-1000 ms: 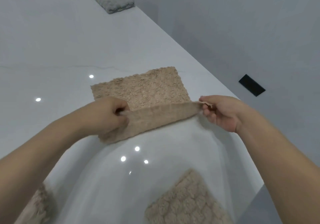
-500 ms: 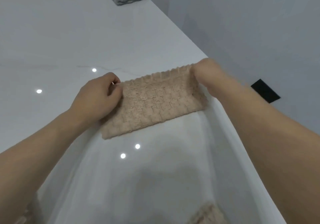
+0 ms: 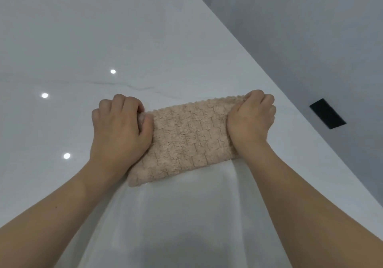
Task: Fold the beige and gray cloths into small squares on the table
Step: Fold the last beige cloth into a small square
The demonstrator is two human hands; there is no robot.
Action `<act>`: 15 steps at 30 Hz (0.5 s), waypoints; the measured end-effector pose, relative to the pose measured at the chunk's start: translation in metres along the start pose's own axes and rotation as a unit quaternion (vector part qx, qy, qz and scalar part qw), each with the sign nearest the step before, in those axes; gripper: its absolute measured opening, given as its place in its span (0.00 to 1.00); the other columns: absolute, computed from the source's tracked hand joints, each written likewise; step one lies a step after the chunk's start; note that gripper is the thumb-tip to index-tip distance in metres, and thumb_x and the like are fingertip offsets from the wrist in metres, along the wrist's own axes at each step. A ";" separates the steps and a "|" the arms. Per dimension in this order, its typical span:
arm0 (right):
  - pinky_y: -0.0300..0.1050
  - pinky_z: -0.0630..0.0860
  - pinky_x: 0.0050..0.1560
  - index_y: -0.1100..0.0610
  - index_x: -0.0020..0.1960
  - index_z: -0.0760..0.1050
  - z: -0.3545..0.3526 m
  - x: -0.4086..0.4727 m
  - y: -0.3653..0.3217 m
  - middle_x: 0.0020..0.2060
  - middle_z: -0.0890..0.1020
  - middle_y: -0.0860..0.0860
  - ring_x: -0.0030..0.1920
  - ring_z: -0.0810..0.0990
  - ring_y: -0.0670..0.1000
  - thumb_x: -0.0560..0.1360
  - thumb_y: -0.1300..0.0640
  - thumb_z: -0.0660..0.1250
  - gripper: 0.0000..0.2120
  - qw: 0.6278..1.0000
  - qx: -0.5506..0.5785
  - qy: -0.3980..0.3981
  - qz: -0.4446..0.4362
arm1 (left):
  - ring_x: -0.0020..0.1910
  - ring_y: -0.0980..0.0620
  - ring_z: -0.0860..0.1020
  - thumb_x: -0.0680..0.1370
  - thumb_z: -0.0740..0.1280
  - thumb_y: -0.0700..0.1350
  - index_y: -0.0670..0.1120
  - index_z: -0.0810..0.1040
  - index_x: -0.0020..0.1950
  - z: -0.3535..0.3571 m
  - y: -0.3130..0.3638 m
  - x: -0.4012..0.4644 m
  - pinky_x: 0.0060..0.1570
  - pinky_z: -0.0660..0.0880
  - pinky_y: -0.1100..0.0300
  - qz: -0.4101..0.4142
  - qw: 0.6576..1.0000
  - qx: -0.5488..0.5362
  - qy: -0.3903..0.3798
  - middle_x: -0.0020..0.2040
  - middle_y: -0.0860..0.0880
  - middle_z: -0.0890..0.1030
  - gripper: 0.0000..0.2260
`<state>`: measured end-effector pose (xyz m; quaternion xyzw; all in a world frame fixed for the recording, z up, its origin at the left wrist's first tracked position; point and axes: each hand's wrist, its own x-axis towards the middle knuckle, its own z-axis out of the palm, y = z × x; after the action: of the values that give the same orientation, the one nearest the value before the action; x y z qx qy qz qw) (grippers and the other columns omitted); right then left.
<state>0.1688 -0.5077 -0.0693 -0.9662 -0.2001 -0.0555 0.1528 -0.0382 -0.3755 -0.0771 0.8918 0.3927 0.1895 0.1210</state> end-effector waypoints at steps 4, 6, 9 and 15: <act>0.53 0.66 0.58 0.64 0.61 0.67 -0.014 0.020 -0.006 0.59 0.72 0.61 0.60 0.69 0.62 0.78 0.53 0.54 0.17 0.991 -0.009 -0.120 0.060 | 0.45 0.44 0.67 0.79 0.61 0.49 0.45 0.73 0.45 -0.001 0.000 0.001 0.47 0.61 0.51 0.006 1.000 0.002 -0.007 0.43 0.47 0.73 0.08; 0.53 0.65 0.58 0.63 0.58 0.69 -0.017 0.024 -0.009 0.58 0.73 0.61 0.59 0.69 0.62 0.78 0.51 0.54 0.18 0.988 -0.033 -0.141 0.047 | 0.43 0.45 0.67 0.79 0.60 0.47 0.44 0.71 0.44 -0.004 0.001 0.001 0.46 0.62 0.52 0.026 0.999 -0.033 0.002 0.42 0.48 0.72 0.08; 0.50 0.67 0.47 0.63 0.56 0.67 -0.019 0.024 -0.015 0.51 0.75 0.58 0.52 0.71 0.60 0.77 0.55 0.55 0.13 0.991 0.057 -0.122 0.008 | 0.37 0.45 0.69 0.80 0.58 0.46 0.45 0.69 0.46 -0.008 0.002 -0.001 0.43 0.67 0.49 0.035 0.995 -0.093 0.002 0.38 0.48 0.73 0.06; 0.50 0.67 0.46 0.58 0.70 0.63 -0.016 0.024 -0.005 0.56 0.72 0.59 0.48 0.73 0.60 0.76 0.66 0.59 0.23 0.987 0.010 -0.023 -0.160 | 0.44 0.45 0.74 0.78 0.56 0.44 0.46 0.74 0.51 -0.002 -0.004 0.003 0.49 0.71 0.45 0.019 0.994 -0.097 -0.052 0.45 0.49 0.76 0.08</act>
<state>0.1876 -0.4992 -0.0491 -0.9212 -0.3559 -0.0553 0.1473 -0.0394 -0.3704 -0.0763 0.8919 0.3485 0.1823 0.2231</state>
